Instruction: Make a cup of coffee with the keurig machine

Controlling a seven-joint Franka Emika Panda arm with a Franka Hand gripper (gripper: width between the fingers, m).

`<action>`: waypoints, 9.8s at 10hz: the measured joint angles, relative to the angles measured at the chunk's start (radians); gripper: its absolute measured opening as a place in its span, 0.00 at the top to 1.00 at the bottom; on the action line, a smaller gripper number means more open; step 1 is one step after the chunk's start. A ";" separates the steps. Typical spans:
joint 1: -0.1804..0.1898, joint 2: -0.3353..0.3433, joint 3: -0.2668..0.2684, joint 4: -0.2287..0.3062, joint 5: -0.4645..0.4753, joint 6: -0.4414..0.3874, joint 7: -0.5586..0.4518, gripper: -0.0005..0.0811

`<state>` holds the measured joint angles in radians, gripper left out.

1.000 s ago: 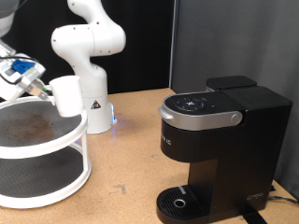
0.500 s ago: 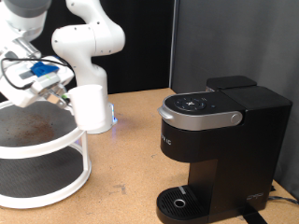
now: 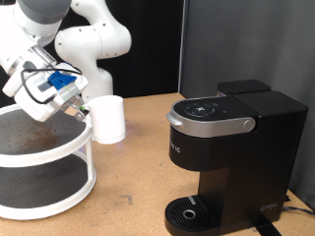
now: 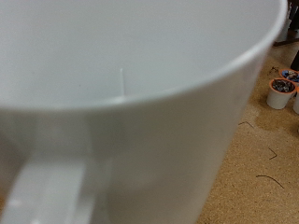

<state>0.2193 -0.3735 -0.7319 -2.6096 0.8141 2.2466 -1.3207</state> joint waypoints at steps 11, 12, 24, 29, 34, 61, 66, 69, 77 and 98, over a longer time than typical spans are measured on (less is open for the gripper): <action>0.142 0.358 0.051 0.019 0.379 0.212 -0.232 0.90; 0.139 0.357 0.047 0.019 0.379 0.168 -0.232 0.90; 0.221 0.428 0.230 0.034 0.700 0.278 -0.268 0.90; 0.233 0.506 0.295 0.093 0.868 0.310 -0.367 0.90; 0.233 0.584 0.322 0.119 0.925 0.293 -0.398 0.90; 0.119 0.085 0.223 -0.068 0.237 0.099 0.036 0.00; 0.090 -0.049 0.222 -0.062 0.195 -0.006 0.162 0.00; 0.095 -0.106 0.226 -0.043 0.209 -0.067 0.169 0.00; 0.111 -0.234 0.278 0.015 0.201 -0.065 0.244 0.00; 0.094 0.089 0.565 0.405 -0.531 -0.020 0.471 0.00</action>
<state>0.3130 -0.2846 -0.1668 -2.2045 0.2833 2.2270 -0.8498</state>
